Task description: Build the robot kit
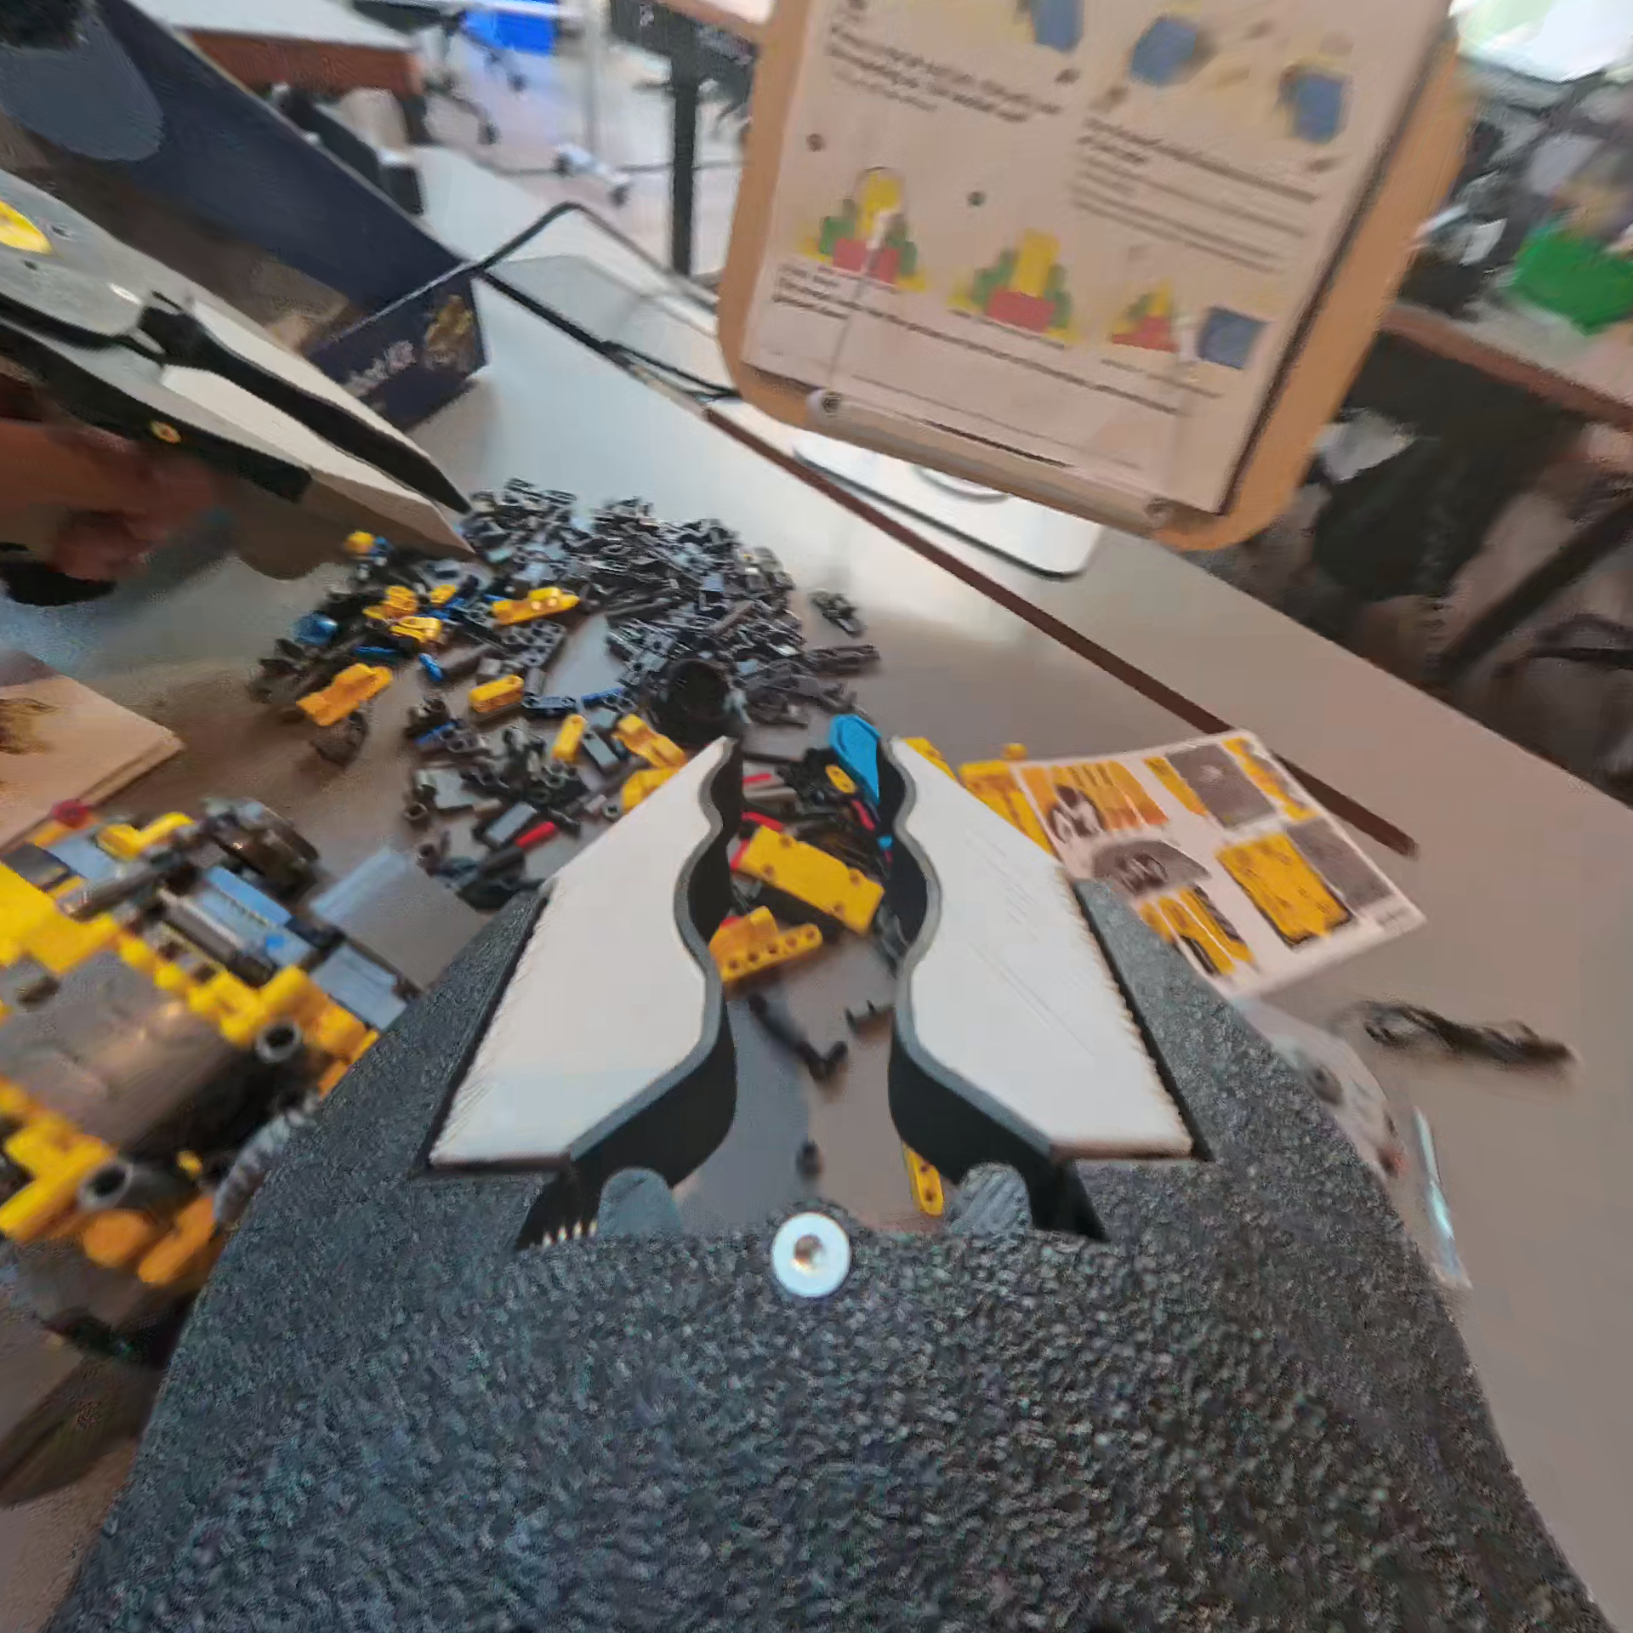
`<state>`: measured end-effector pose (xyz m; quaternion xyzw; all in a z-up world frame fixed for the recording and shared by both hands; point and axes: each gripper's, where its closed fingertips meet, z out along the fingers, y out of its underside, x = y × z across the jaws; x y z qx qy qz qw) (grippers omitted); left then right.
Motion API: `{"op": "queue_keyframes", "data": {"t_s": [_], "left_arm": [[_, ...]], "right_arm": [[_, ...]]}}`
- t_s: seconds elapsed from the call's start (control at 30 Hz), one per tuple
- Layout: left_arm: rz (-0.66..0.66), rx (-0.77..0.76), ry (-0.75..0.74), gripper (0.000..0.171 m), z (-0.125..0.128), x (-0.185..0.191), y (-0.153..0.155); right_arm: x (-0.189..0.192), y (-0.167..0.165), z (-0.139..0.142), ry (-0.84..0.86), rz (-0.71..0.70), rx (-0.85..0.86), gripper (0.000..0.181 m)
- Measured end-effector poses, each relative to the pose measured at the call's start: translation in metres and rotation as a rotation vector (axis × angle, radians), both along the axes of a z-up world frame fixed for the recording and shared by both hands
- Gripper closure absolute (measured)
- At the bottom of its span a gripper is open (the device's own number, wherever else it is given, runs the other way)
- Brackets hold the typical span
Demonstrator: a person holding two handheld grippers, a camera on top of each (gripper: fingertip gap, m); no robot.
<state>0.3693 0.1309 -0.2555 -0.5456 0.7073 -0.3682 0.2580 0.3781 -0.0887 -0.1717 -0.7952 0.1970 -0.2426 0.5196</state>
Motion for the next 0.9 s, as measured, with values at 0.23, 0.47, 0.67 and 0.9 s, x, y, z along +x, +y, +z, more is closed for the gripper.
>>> {"op": "queue_keyframes", "data": {"t_s": [0.23,0.47,0.67,0.9], "left_arm": [[0.082,0.096,0.015,0.143,-0.007,0.003,0.02],[0.087,0.119,0.009,0.114,-0.007,0.003,0.022],[0.075,0.089,-0.003,0.112,-0.002,0.001,0.019],[0.049,0.082,0.0,0.115,-0.007,0.002,0.009]], "right_arm": [[0.022,0.099,-0.026,0.169,0.385,-0.268,0.151],[0.046,0.134,-0.036,0.289,0.414,-0.365,0.141],[0.021,0.107,-0.071,0.354,0.467,-0.649,0.144],[0.059,0.074,-0.074,0.464,0.228,-0.608,0.147]]}}
